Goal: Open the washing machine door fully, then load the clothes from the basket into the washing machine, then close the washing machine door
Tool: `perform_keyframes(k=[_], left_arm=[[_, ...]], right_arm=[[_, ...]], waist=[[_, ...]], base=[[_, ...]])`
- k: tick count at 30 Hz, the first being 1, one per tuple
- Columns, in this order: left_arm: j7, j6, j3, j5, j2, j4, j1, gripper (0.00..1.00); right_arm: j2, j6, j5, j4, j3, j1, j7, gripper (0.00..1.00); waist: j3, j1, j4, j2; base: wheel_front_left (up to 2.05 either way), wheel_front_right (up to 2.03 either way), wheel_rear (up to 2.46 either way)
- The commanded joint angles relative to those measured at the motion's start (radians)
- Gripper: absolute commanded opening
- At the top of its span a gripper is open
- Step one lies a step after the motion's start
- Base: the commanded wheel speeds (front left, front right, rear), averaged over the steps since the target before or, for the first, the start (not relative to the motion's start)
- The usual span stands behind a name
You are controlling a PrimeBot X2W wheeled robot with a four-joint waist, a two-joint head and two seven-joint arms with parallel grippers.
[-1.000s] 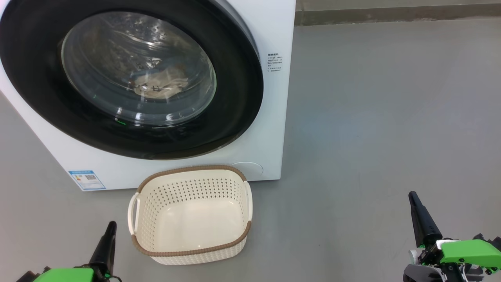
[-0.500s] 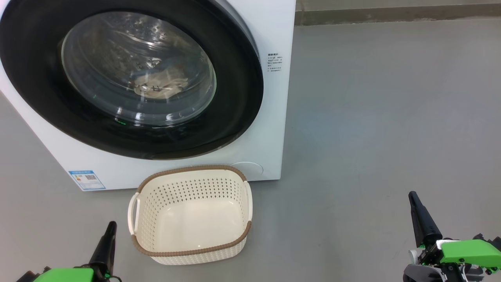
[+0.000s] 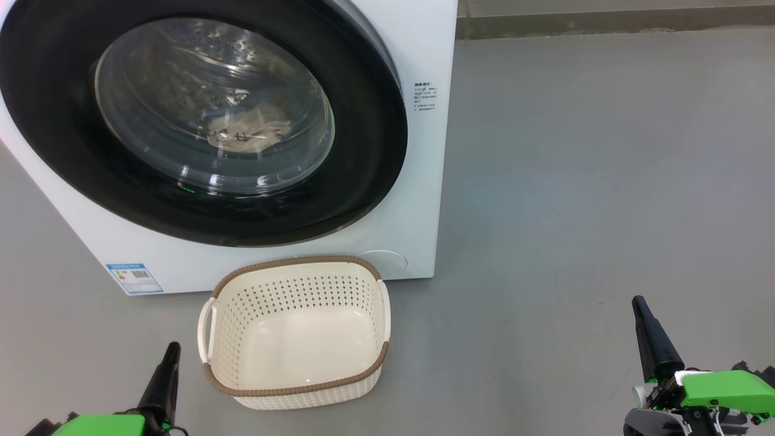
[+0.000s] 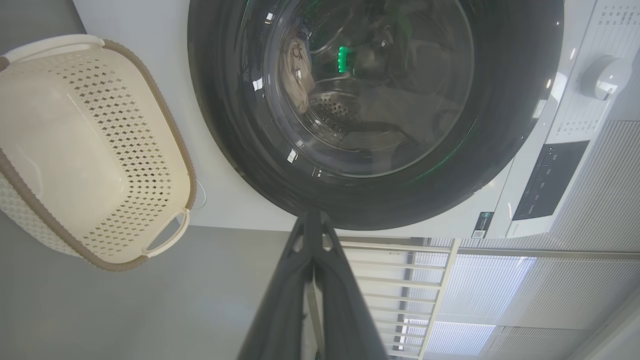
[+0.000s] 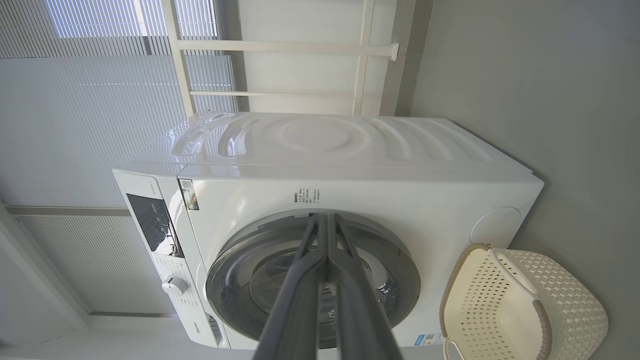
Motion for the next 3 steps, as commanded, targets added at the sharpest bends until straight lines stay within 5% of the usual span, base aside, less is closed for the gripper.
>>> perform_keyframes(k=[1, 3], left_arm=[[0.006, -0.003, 0.029, -0.009, 0.013, -0.028, -0.042, 0.00], [0.006, -0.003, 0.029, -0.009, 0.013, -0.028, -0.042, 0.00]], right_arm=[[-0.003, 0.002, 0.004, -0.030, 0.023, -0.007, 0.008, 0.00], [-0.003, 0.002, 0.004, -0.030, 0.023, -0.007, 0.008, 0.00]], waist=[[0.000, 0.0000, 0.000, 0.0000], [0.000, 0.0000, 0.000, 0.0000]], base=[[0.00, 0.00, 0.00], [0.00, 0.00, 0.00]])
